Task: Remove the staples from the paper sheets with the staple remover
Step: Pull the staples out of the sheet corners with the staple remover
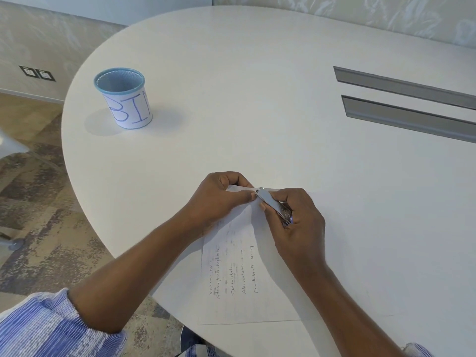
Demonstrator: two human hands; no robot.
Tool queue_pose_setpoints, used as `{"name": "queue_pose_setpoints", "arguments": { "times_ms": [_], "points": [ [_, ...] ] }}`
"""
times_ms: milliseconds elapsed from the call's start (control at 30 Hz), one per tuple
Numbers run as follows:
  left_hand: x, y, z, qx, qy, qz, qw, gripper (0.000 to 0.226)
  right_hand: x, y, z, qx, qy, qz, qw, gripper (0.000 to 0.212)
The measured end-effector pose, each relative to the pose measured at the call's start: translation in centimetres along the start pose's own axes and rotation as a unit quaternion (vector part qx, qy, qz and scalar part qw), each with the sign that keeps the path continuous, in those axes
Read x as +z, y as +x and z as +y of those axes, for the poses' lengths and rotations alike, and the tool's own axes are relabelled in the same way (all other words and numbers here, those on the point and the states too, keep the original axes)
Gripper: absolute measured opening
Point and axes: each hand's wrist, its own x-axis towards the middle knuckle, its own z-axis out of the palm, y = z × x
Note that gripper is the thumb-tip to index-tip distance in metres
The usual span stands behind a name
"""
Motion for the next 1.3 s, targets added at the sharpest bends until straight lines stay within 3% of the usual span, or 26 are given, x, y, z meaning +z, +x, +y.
{"name": "queue_pose_setpoints", "arguments": {
  "times_ms": [100, 300, 533, 800, 1000, 1200, 1300],
  "points": [
    [0.0, -0.1, 0.0, 0.003, 0.005, -0.002, 1.000, 0.012, 0.1, 0.1, 0.0, 0.004, 0.002, -0.003, 1.000, 0.007],
    [0.2, -0.6, 0.1, 0.011, 0.016, -0.004, 1.000, 0.010, -0.6, 1.0, 0.4, 0.160, 0.160, -0.002, 0.974, 0.006],
    [0.0, 0.0, 0.7, -0.027, -0.010, -0.005, 1.000, 0.012, -0.8, 0.9, 0.7, 0.176, 0.184, -0.003, 0.967, 0.007],
    [0.4, 0.2, 2.0, -0.058, -0.082, -0.016, 0.995, 0.018, -0.6, 0.6, 0.6, 0.127, 0.154, -0.007, 0.980, 0.007],
    [0.0, 0.3, 1.9, -0.074, -0.062, -0.024, 0.995, 0.021, -0.5, 0.5, 0.7, 0.105, 0.138, -0.001, 0.985, 0.011],
    [-1.2, 0.6, 1.5, -0.080, -0.030, -0.068, 0.994, 0.004, -0.4, 0.2, 0.7, 0.071, 0.098, -0.020, 0.992, 0.015],
    [-1.1, 0.7, 1.2, -0.074, -0.014, -0.057, 0.996, 0.007, -0.4, 0.0, 0.5, 0.052, 0.078, -0.023, 0.995, 0.022]
  ]
}}
